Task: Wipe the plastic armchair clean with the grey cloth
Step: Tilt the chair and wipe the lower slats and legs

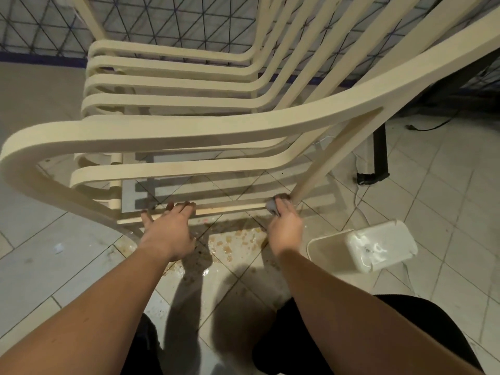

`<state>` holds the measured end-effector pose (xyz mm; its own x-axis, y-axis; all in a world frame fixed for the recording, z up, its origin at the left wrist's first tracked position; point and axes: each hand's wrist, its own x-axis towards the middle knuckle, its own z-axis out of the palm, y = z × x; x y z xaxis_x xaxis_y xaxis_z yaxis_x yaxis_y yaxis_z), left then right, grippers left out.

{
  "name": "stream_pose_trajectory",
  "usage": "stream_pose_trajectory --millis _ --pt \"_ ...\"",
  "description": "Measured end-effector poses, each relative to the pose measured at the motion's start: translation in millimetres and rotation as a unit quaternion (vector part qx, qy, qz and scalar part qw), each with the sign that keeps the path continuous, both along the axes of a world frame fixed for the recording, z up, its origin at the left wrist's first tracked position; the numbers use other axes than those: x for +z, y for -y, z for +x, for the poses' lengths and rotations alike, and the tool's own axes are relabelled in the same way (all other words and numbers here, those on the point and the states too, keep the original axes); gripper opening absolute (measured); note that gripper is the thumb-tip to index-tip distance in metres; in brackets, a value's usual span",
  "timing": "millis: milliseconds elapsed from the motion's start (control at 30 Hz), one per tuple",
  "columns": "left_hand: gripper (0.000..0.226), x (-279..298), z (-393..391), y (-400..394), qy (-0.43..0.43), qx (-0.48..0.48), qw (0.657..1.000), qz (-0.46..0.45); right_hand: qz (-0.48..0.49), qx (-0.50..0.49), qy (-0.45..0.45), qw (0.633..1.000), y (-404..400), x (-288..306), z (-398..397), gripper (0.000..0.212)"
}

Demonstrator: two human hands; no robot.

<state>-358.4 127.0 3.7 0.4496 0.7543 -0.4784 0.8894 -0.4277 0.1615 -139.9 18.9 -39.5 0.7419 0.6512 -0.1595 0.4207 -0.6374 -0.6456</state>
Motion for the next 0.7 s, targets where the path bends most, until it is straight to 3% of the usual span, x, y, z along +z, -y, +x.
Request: stream_pose_trajectory --millis 33,67,133,167,267,400,467,533,633,700 --pt "0.084 0 0 0 -0.001 -0.001 1.0 0.001 0.057 -0.076 -0.076 0.993 -1 8 -6 0.046" --pt "0.085 1 0 -1 -0.001 -0.003 1.0 0.002 0.12 -0.167 -0.186 0.961 -5 17 -8 0.043" --pt "0.086 1 1 -1 -0.002 -0.005 1.0 0.002 0.234 -0.303 -0.385 0.839 -18 35 -3 0.039" --pt "0.087 2 0 -1 -0.005 -0.006 1.0 0.002 0.252 -0.324 -0.444 0.796 -25 46 0 0.039" --pt "0.088 5 -1 0 -0.016 -0.016 1.0 -0.002 0.354 -0.434 -0.542 0.627 -47 72 7 0.038" --pt "0.088 10 -1 -1 -0.026 -0.016 0.999 -0.014 0.442 -0.462 -0.563 0.523 -40 102 0 0.035" --pt "0.086 10 0 -2 -0.029 -0.014 0.999 -0.023 0.481 -0.437 -0.568 0.505 -21 101 -1 0.029" --pt "0.085 9 -1 -4 -0.029 -0.014 0.999 -0.025 0.488 -0.435 -0.54 0.529 3 94 2 0.025" --pt "0.085 8 -3 -5 -0.029 -0.021 0.999 -0.033 0.362 -0.495 -0.448 0.65 31 53 18 0.031" --pt "0.084 9 -3 -7 -0.028 -0.026 0.999 -0.033 0.265 -0.463 -0.427 0.731 40 29 26 0.039"
